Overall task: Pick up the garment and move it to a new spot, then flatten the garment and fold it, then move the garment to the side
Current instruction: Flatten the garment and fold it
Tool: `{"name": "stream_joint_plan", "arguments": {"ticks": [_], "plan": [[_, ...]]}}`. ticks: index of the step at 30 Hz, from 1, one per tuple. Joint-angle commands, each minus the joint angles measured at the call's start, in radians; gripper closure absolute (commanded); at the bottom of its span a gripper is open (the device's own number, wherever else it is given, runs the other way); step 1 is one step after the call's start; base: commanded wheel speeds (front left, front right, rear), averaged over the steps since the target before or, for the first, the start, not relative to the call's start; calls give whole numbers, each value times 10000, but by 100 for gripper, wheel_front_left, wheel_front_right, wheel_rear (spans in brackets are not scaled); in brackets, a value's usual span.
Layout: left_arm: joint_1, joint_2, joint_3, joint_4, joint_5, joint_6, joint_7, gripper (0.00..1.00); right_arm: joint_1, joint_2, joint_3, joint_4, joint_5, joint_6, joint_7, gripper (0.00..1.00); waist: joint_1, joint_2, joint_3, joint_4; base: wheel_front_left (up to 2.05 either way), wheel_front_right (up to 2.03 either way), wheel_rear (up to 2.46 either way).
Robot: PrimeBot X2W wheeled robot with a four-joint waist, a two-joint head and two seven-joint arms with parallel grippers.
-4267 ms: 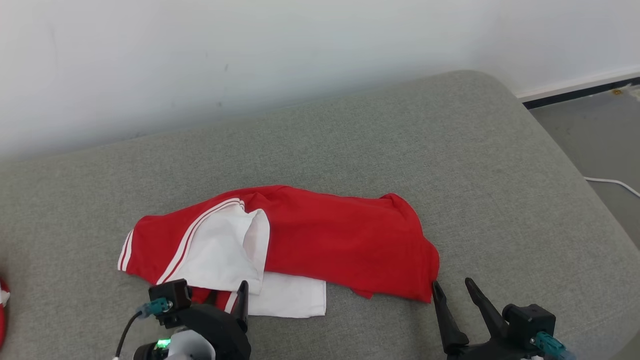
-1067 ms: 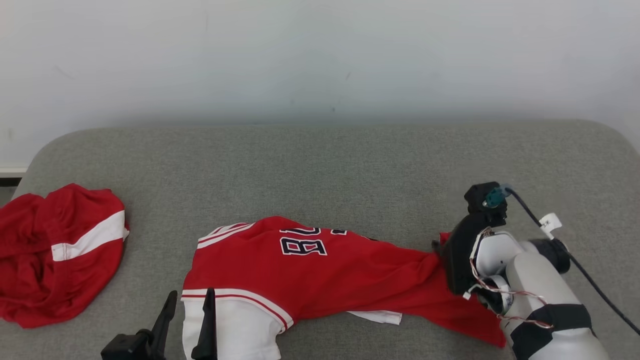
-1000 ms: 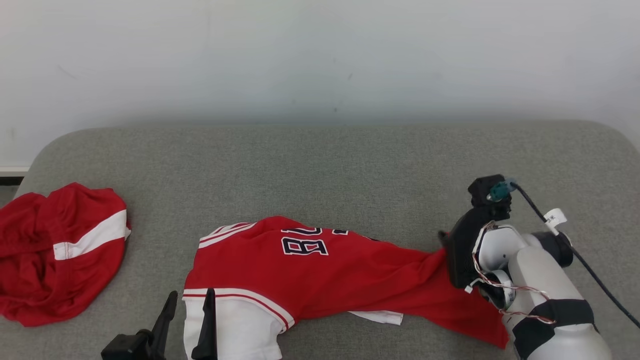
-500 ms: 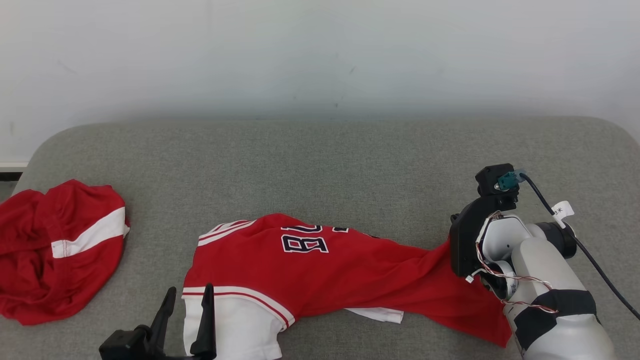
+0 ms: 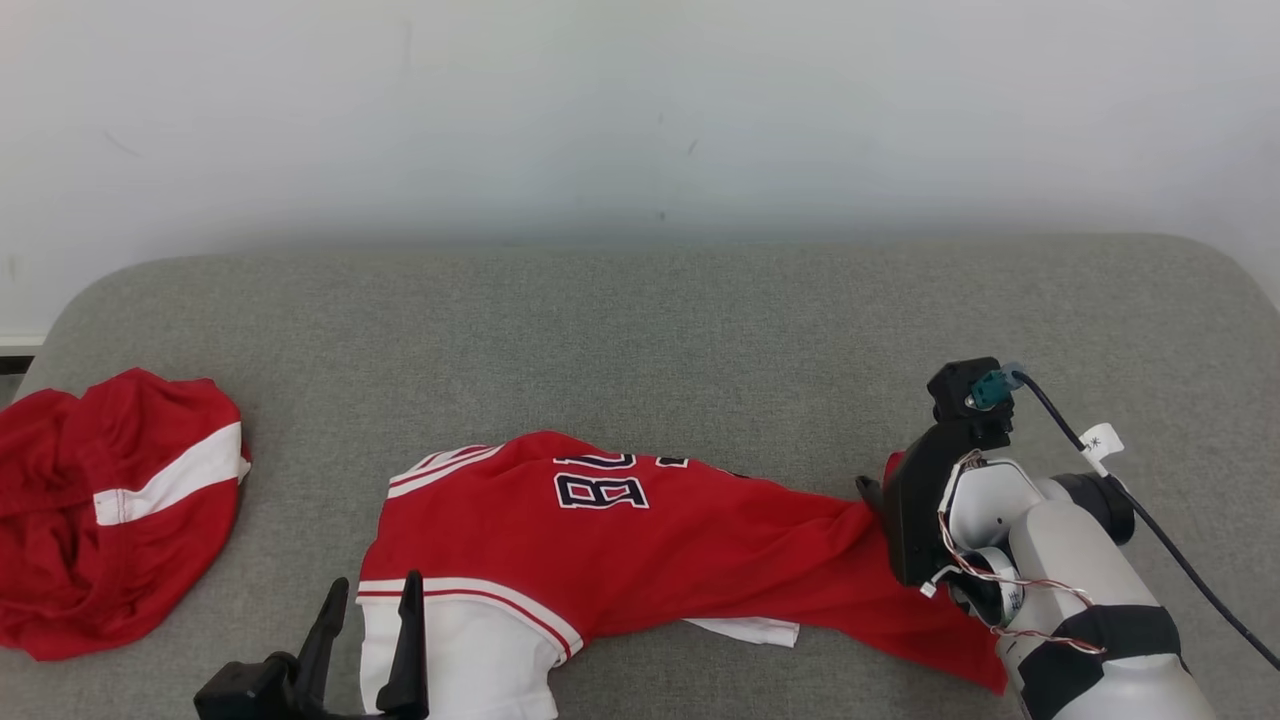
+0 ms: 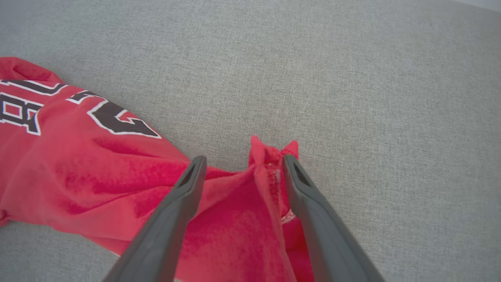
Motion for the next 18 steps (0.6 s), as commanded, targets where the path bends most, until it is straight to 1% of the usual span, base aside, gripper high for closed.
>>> {"name": "stream_joint_plan", "arguments": {"ticks": [1,5,6,7,9,13,18], "plan": [[-101,-2,59,19,42,-34,-8,0,154,-18,8,-65,41,9,78,0,0,0,14,-6,0,0,0],[-161,-7,105,41,63,-91,-8,0,328,-37,-56,-217,-58,9,246,0,0,0,97,-1,0,0,0],[-179,-8,119,41,68,-72,-8,0,318,-28,-97,-253,-60,9,206,57,0,0,128,4,0,0,0],[-196,-9,134,42,74,-78,-9,0,288,-25,-103,-327,-90,9,77,100,0,0,167,9,0,0,0],[-236,-11,159,55,78,-116,-8,0,242,-15,-199,-286,-139,9,-36,100,0,0,247,22,0,0,0],[-364,-18,180,93,91,-161,-9,0,-201,86,-696,-166,-294,9,-653,100,0,0,425,88,0,0,0],[-554,-28,146,154,106,-232,-9,0,-1192,214,-959,8,-491,9,-1879,100,0,0,633,214,0,0,0]]}}
